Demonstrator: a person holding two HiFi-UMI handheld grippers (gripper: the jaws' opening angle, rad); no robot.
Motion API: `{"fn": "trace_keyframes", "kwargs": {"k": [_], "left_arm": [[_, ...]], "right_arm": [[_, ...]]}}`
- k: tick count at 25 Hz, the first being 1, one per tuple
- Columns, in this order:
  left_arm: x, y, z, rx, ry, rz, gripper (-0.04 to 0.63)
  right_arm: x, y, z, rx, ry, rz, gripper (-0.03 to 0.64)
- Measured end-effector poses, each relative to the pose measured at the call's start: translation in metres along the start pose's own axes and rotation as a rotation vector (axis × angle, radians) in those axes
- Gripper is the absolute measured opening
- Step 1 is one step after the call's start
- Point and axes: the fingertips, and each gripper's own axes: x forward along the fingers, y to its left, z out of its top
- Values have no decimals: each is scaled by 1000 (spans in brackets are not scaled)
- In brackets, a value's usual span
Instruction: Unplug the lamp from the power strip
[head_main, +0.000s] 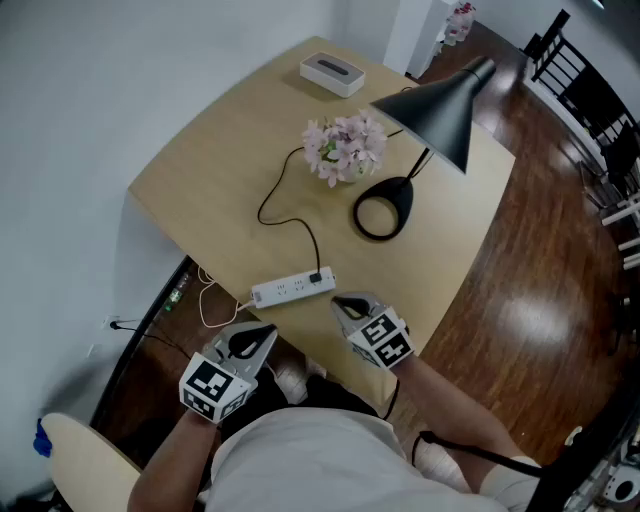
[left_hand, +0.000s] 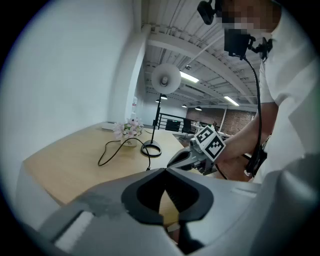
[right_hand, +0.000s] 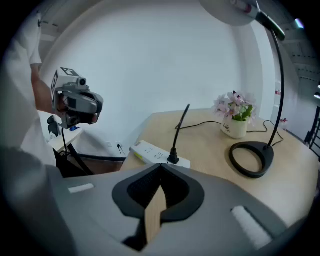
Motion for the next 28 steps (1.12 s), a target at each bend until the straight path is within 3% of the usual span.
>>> {"fn": "trace_keyframes", "kwargs": {"k": [5,13,21,24,28], "left_arm": [[49,33,1,96,79,-59,15],[123,67,-7,205,221,-159,100],[170,64,-31,318,353,-245,95],[177,63,-33,352,367,-242,61],[179,64,-36,412,381,-242,66]], "right_arm": [[41,-31,4,-55,70,-28,6],[64,-43,-1,-69,166,-59,5],[68,-39,2,-53,199,-54,5],[68,-38,2,-43,201,-40,5],[68,-39,2,-31,204,-37,5]]}}
